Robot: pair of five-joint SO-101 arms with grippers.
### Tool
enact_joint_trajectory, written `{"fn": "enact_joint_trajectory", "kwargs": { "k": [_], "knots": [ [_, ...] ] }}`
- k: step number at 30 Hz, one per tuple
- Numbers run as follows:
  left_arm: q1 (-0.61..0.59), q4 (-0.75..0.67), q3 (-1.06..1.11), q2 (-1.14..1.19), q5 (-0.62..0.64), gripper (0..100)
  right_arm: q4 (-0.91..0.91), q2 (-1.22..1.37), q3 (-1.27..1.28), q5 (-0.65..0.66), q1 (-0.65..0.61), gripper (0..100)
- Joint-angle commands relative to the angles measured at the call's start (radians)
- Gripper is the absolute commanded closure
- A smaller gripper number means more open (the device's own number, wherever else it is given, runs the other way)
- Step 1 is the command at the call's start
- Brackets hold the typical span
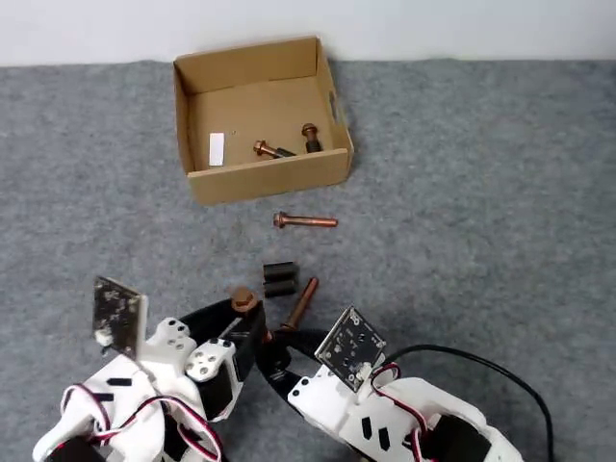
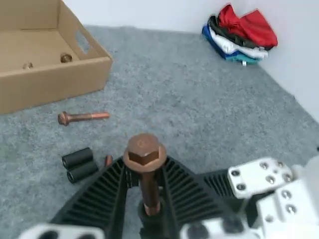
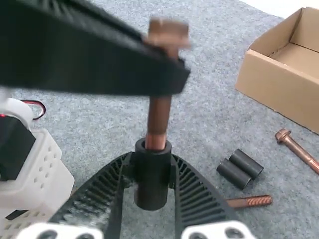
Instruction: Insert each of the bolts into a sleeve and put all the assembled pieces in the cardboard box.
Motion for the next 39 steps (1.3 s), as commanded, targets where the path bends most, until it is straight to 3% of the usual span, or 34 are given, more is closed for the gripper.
{"fn": "enact_joint_trajectory", "kwargs": {
  "k": [1,10,18,26,31,39],
  "knots": [
    [0.026,-0.015,0.004,0.005,-0.002,100,-0.028,-0.007,-0.011,0.012,0.012,99.1],
    [0.031,0.147,0.005,0.006,-0.023,100,-0.038,-0.008,-0.017,0.078,0.018,99.1],
    [0.029,0.155,0.001,0.046,-0.052,99,-0.104,-0.007,-0.037,0.155,0.019,99.1],
    [0.023,0.170,-0.035,0.189,-0.051,76,-0.104,-0.007,-0.037,0.157,0.019,99.1],
    [0.009,0.183,-0.156,0.258,-0.048,76,-0.097,-0.007,-0.037,0.157,0.036,99.1],
    [-0.144,0.155,-0.318,0.259,-0.055,79,-0.094,-0.008,-0.035,0.150,0.159,99.1]
  ]
}}
